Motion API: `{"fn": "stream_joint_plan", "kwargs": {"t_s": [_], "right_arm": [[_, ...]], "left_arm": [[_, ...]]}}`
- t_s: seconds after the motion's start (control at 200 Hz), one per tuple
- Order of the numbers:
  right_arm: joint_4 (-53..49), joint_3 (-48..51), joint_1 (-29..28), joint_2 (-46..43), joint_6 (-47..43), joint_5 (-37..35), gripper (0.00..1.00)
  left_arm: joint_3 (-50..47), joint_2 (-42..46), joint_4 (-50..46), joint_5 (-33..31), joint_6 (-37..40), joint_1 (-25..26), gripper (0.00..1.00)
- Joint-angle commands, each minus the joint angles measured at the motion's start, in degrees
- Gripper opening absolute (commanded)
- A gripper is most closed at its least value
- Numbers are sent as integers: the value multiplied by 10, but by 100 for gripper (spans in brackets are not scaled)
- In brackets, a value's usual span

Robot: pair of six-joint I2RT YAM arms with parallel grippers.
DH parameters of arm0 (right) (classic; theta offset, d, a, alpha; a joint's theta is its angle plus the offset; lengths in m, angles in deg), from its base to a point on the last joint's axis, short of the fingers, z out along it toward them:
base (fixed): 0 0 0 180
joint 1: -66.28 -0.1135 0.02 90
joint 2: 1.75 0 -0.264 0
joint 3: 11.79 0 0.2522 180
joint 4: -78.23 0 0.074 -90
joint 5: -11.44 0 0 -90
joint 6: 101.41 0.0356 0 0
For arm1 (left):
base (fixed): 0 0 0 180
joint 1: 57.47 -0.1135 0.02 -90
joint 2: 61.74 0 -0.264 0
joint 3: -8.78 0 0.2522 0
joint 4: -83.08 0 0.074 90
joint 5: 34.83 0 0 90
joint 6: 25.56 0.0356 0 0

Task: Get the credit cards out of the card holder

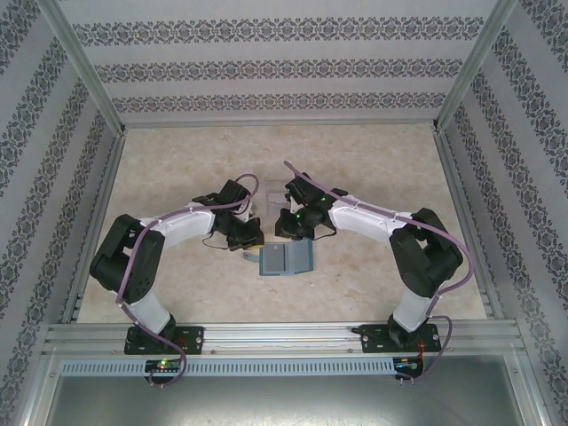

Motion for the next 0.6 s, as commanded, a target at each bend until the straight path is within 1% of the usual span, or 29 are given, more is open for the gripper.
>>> {"fn": "stream_joint_plan", "kwargs": {"t_s": [0.0, 0.18, 0.595], "right_arm": [[16, 14, 1, -16, 15, 14, 14], [26, 30, -5, -10, 23, 23, 14], [21, 17, -32, 21, 28, 30, 12]], "left_arm": [[8, -15, -24, 4, 19, 9, 0], [5, -29, -32, 1, 22, 10, 0], [2, -46, -46, -16, 34, 13, 0]]}}
